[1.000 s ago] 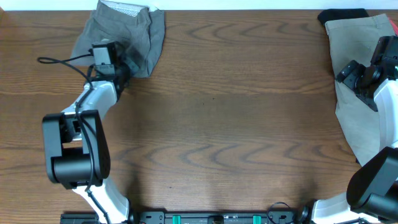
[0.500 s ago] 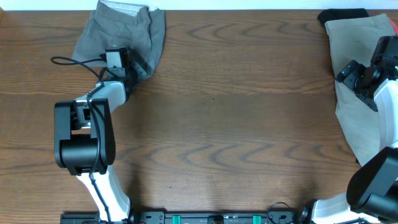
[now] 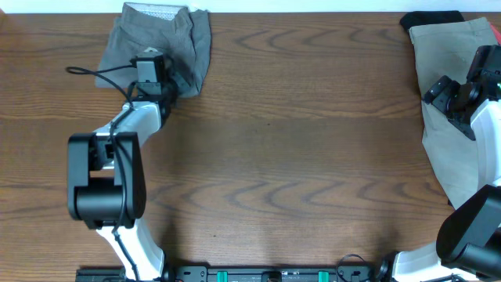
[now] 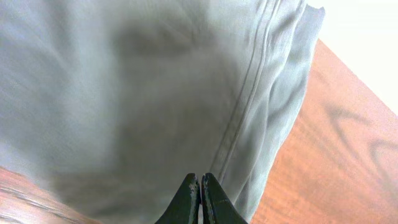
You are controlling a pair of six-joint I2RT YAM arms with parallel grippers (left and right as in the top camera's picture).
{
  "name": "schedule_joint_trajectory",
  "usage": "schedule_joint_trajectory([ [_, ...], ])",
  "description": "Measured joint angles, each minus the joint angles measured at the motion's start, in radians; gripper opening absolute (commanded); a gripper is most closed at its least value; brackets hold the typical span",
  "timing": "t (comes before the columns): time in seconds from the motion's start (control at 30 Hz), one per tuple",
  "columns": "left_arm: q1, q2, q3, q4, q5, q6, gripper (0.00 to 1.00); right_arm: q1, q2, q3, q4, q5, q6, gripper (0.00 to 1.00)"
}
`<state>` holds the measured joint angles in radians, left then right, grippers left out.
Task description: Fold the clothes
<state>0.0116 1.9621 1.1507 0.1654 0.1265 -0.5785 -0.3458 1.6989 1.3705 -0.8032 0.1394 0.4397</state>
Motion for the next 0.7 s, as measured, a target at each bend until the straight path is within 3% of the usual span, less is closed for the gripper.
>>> schedule_joint_trajectory([
  [0.7,0.098,0.017,0.0,0.02,-0.205,0.002,0.07,0.0,0.0,0.0,0.0,0.0,0.0,0.99],
])
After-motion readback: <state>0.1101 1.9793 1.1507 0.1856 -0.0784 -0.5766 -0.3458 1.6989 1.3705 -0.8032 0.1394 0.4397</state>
